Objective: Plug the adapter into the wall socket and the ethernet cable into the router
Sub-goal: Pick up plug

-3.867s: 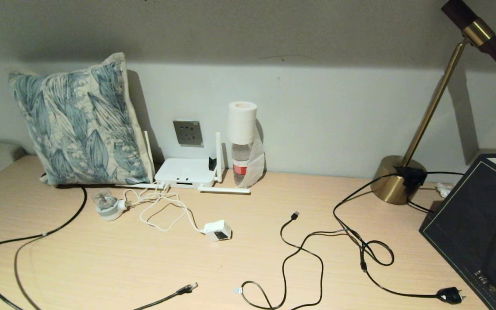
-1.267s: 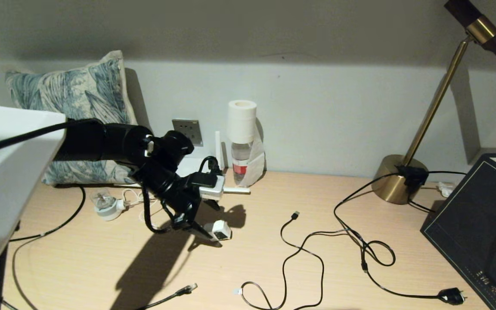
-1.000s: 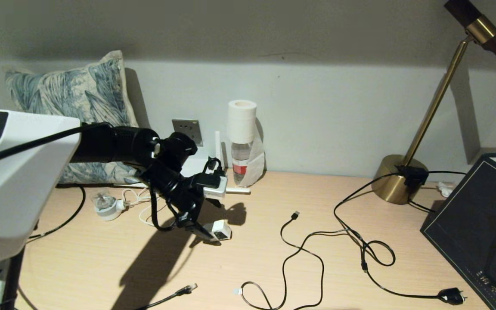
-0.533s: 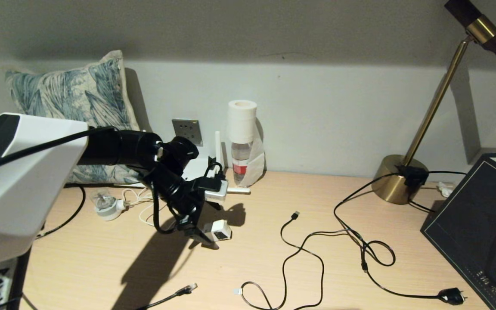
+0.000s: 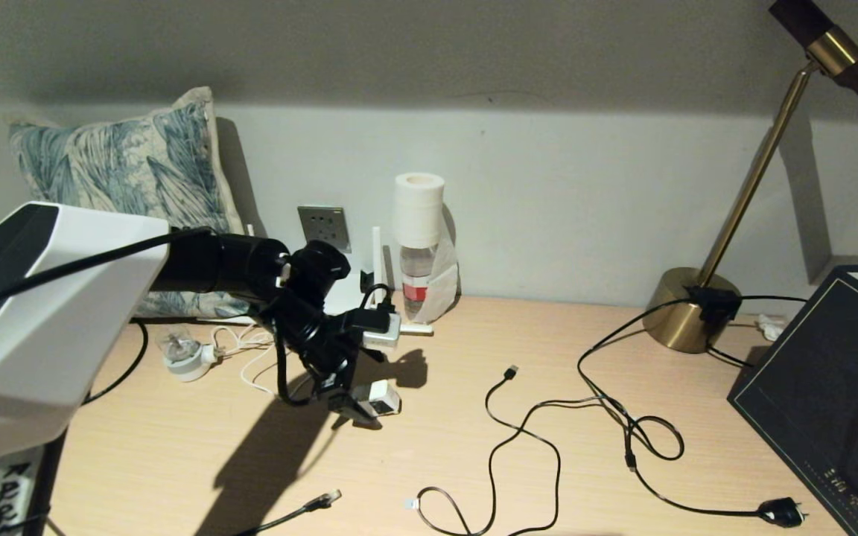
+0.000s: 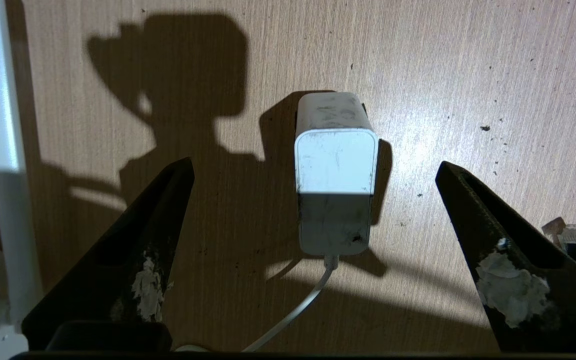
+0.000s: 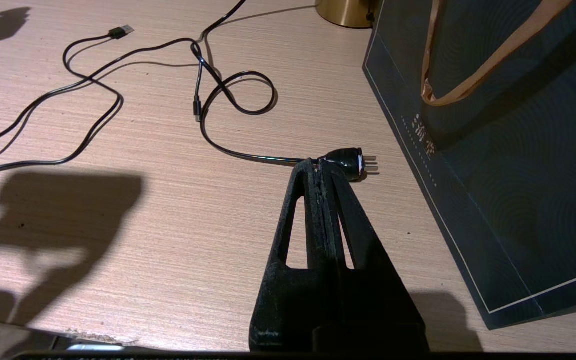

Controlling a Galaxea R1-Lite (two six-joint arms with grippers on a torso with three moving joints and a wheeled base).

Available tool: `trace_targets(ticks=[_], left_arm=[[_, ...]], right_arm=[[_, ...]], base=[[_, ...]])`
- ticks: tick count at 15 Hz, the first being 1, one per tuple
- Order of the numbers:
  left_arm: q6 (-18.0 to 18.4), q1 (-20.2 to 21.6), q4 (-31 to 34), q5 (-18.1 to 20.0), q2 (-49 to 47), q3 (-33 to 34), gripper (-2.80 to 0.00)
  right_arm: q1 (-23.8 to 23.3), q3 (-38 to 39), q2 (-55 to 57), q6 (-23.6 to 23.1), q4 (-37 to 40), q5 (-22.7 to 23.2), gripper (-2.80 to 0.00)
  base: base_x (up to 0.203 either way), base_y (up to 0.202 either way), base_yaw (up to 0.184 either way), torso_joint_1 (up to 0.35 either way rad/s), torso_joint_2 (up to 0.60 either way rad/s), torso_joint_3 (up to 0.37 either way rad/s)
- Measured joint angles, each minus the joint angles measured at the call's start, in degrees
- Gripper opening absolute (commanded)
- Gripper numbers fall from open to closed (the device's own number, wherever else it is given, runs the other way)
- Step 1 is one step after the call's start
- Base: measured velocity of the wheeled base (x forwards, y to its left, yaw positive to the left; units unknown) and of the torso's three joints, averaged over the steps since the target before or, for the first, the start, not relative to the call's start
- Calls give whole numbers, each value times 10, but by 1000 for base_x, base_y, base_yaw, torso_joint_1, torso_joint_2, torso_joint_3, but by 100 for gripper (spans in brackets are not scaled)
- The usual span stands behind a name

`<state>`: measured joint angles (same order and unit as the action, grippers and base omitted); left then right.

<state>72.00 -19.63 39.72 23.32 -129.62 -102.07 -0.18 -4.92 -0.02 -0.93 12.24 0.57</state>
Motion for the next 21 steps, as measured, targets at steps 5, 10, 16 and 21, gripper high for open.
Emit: trace_targets(ticks=[5, 10, 16, 21], left_arm=[[-6, -1, -4, -6, -11, -3, 0], [-8, 0, -18, -7, -17, -5, 0], [-20, -1, -27, -7, -19, -5, -280], [-20, 0, -28, -6, -19, 2, -280]], right_arm=[[0, 0, 0, 0, 0, 0, -280], [0, 0, 0, 0, 0, 0, -280], [0, 0, 0, 0, 0, 0, -280], [0, 0, 0, 0, 0, 0, -280]], base=[[0, 0, 0, 0, 0, 0], [0, 0, 0, 0, 0, 0], [0, 0, 0, 0, 0, 0], [0, 0, 0, 0, 0, 0]])
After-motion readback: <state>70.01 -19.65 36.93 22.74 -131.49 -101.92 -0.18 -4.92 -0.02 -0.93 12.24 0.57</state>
